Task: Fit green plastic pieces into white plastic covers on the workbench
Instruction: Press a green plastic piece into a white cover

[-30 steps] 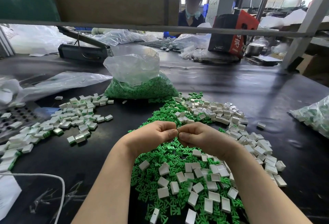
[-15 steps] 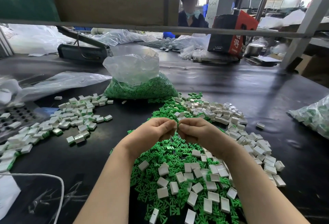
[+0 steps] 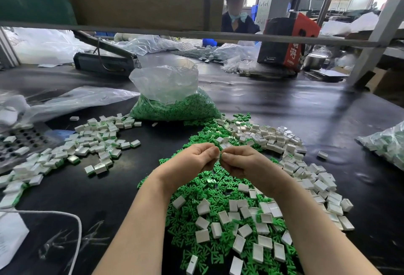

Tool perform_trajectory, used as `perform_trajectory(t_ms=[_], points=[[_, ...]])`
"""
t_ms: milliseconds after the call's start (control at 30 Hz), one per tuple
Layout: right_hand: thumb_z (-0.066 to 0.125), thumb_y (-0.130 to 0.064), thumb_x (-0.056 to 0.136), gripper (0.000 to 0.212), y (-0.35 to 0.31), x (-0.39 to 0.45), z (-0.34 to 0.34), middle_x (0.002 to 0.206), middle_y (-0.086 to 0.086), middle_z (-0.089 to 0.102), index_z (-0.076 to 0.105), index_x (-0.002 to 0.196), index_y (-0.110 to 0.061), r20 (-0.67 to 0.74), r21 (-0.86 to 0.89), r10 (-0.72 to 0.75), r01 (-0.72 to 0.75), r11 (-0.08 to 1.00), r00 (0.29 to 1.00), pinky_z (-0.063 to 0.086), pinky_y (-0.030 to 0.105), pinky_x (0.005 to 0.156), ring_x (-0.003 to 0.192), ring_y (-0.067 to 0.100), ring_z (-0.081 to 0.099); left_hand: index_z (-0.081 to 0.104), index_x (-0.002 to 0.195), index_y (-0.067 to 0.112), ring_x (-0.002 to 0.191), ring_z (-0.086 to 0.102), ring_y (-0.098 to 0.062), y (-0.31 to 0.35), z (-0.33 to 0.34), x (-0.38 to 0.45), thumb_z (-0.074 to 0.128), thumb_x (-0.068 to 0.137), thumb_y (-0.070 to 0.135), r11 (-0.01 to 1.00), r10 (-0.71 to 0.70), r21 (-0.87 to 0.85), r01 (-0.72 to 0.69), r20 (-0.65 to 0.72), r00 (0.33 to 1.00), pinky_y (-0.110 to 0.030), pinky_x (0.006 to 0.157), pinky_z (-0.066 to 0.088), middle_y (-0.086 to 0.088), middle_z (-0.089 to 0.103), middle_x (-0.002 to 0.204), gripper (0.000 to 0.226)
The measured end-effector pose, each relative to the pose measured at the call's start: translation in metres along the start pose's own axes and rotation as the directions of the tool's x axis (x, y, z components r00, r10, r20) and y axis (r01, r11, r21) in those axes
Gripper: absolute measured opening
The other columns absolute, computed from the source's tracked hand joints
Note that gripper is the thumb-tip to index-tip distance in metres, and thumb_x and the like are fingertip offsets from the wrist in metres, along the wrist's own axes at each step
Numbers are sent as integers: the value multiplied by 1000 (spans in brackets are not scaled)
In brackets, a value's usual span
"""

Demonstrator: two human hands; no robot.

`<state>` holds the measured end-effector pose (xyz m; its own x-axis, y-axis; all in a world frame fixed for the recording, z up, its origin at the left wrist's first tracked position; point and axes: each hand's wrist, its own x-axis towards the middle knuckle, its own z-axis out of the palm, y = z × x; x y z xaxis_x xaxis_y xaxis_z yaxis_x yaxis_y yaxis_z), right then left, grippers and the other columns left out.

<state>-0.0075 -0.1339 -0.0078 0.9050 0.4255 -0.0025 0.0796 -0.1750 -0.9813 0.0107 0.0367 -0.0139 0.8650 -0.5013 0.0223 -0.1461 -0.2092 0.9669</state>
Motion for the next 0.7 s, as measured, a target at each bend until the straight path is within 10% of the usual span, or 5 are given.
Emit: perform_trajectory(t_ms=[233, 500, 700], points=[[46, -8, 99, 22, 2, 0, -8, 59, -9, 45, 57, 101, 11, 42, -13, -15, 15, 1000, 999, 31, 12, 50, 53, 2, 35, 57, 71, 23, 59, 42, 0, -1, 0, 0, 45, 103, 18, 996, 28, -88, -27, 13, 1000, -10, 62, 40, 11, 44, 63, 34], [47, -9, 99, 23, 2, 0, -9, 69, 1, 45, 56, 92, 11, 25, -33, -61, 62, 998, 998, 32, 15, 56, 60, 6, 37, 48, 73, 12, 52, 33, -11, -2, 0, -2, 49, 91, 41, 990, 52, -130, -51, 0, 999, -20, 50, 27, 0, 43, 59, 34], [48, -8, 99, 21, 4, 3, -7, 62, -4, 46, 56, 79, -4, 36, 33, -26, 25, 999, 999, 30, 11, 49, 49, 1, 35, 46, 69, 18, 47, 39, 0, -8, 0, 3, 40, 104, 22, 997, 18, -78, -18, -8, 1000, -10, 50, 34, 13, 45, 55, 35]])
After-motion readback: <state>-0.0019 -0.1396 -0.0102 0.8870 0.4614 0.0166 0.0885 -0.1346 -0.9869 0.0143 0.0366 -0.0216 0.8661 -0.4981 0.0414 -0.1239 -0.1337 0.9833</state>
